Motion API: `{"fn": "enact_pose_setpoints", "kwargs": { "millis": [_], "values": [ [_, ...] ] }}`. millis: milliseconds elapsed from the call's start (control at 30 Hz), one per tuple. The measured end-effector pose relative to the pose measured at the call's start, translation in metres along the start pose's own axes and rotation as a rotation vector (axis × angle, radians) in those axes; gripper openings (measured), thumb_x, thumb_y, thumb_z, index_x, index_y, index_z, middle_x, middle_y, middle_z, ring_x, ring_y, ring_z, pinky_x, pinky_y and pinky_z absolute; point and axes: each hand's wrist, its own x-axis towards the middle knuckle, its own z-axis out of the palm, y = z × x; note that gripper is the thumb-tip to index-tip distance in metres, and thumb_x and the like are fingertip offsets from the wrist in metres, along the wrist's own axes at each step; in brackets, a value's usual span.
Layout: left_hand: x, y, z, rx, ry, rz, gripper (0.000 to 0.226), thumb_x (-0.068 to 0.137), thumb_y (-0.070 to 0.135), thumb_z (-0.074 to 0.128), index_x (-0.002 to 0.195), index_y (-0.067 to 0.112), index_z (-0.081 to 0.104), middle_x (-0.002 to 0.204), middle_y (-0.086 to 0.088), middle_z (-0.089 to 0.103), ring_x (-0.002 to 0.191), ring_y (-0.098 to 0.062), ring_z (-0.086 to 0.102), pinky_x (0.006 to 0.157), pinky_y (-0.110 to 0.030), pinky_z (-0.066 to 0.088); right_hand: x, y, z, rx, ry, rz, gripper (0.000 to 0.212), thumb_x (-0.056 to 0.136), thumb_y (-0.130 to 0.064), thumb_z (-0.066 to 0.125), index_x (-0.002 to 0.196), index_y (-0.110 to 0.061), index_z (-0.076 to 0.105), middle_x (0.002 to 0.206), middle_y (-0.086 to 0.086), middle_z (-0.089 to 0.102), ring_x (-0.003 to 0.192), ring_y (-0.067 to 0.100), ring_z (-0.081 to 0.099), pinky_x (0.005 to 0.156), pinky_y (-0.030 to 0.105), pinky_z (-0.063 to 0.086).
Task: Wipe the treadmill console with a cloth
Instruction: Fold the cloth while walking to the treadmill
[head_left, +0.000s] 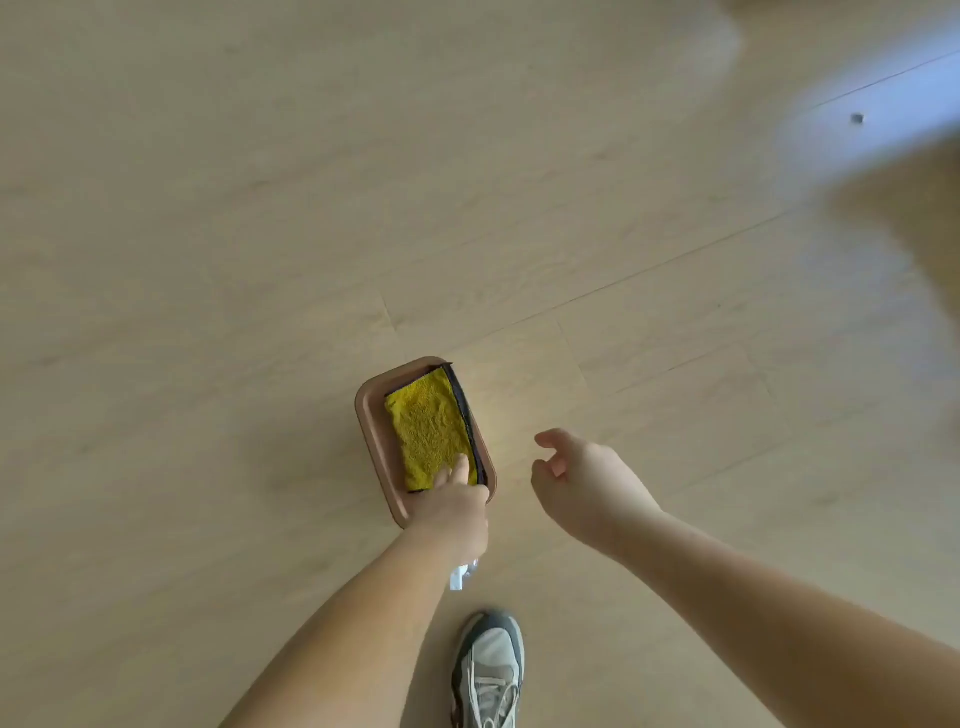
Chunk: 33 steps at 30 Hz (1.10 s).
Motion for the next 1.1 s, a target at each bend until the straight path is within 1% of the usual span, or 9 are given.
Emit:
{"fn": "enact_pose_setpoints", "kwargs": {
  "millis": [167,300,367,467,600,733,833,1000,1100],
  "values": [
    [0.04,-0.011,0.027,-0.029,0.039,-0.024,0.026,0.103,0.023,0.048,0.127,0.017,0.052,0.172,-0.006,-0.007,0.157,-0.031,-0.001,0.114,-0.049,0.035,0.029,0.016,0.026,0.03,-0.032,0.014,0.041,0.098,-0.033,0.045,0.137,-0.032,0.055,0.104,-0.011,0.064,0.099,0.019,0.065,0.087,0.035,0.057],
    [0.044,-0.012,0.038,0.012,0.189,0.012,0.054,0.105,0.026,0.044,0.157,0.017,0.028,0.17,0.001,0.008,0.155,-0.024,0.01,0.119,-0.047,0.029,0.036,0.029,0.037,0.056,-0.014,0.025,0.039,0.096,-0.032,0.048,0.133,-0.03,0.061,0.104,-0.008,0.066,0.098,0.02,0.065,0.088,0.033,0.054],
    [0.033,-0.007,0.033,-0.011,0.296,-0.009,0.049,0.105,0.026,0.043,0.152,0.015,0.037,0.166,0.001,0.022,0.15,-0.023,0.028,0.116,-0.043,0.033,0.03,0.034,0.033,0.091,0.006,0.035,0.037,0.096,-0.029,0.049,0.13,-0.028,0.063,0.1,-0.008,0.066,0.094,0.02,0.065,0.083,0.029,0.052],
    [0.004,0.011,0.014,-0.161,0.574,-0.006,0.024,0.102,0.014,0.049,0.119,0.011,0.065,0.136,-0.002,0.056,0.12,-0.026,0.058,0.097,-0.042,0.05,0.007,0.037,0.017,0.152,0.02,0.042,0.036,0.095,-0.026,0.049,0.127,-0.028,0.066,0.095,-0.009,0.066,0.09,0.018,0.066,0.08,0.027,0.051],
    [-0.059,0.077,-0.032,-0.567,0.726,0.085,0.017,0.094,0.001,0.059,0.095,0.014,0.07,0.098,0.005,0.067,0.093,-0.018,0.065,0.081,-0.033,0.053,-0.039,0.037,-0.033,0.267,0.046,0.036,0.034,0.093,-0.026,0.052,0.123,-0.031,0.066,0.091,-0.011,0.065,0.087,0.016,0.064,0.074,0.024,0.049],
    [-0.162,0.192,-0.085,-1.047,0.596,0.159,0.03,0.091,0.002,0.066,0.104,0.03,0.064,0.097,0.011,0.071,0.088,-0.003,0.068,0.078,-0.023,0.056,-0.119,0.046,-0.117,0.536,0.07,0.044,0.028,0.094,-0.021,0.055,0.115,-0.03,0.071,0.101,-0.008,0.074,0.09,0.015,0.071,0.068,0.019,0.056],
    [-0.241,0.281,-0.112,-1.269,0.451,0.219,0.034,0.091,0.0,0.072,0.111,0.026,0.065,0.102,0.005,0.075,0.092,-0.005,0.072,0.078,-0.024,0.06,-0.205,0.07,-0.198,0.792,0.104,0.055,0.026,0.096,-0.015,0.057,0.104,-0.032,0.076,0.096,-0.01,0.079,0.095,0.014,0.073,0.084,0.029,0.06],
    [-0.371,0.442,-0.139,-1.147,0.27,0.344,0.031,0.085,0.002,0.08,0.107,0.022,0.072,0.1,0.004,0.079,0.09,-0.008,0.076,0.076,-0.018,0.058,-0.369,0.143,-0.328,0.893,0.294,0.069,0.011,0.093,-0.029,0.07,0.096,-0.032,0.08,0.095,-0.009,0.08,0.098,0.014,0.074,0.095,0.04,0.059],
    [-0.449,0.536,-0.15,-1.02,0.222,0.464,0.017,0.084,0.0,0.08,0.085,0.016,0.081,0.104,0.006,0.077,0.077,-0.017,0.076,0.067,-0.02,0.057,-0.464,0.185,-0.395,0.921,0.411,0.094,0.008,0.09,-0.022,0.074,0.091,-0.024,0.082,0.089,-0.005,0.081,0.089,0.012,0.076,0.094,0.042,0.059]
  ]
}}
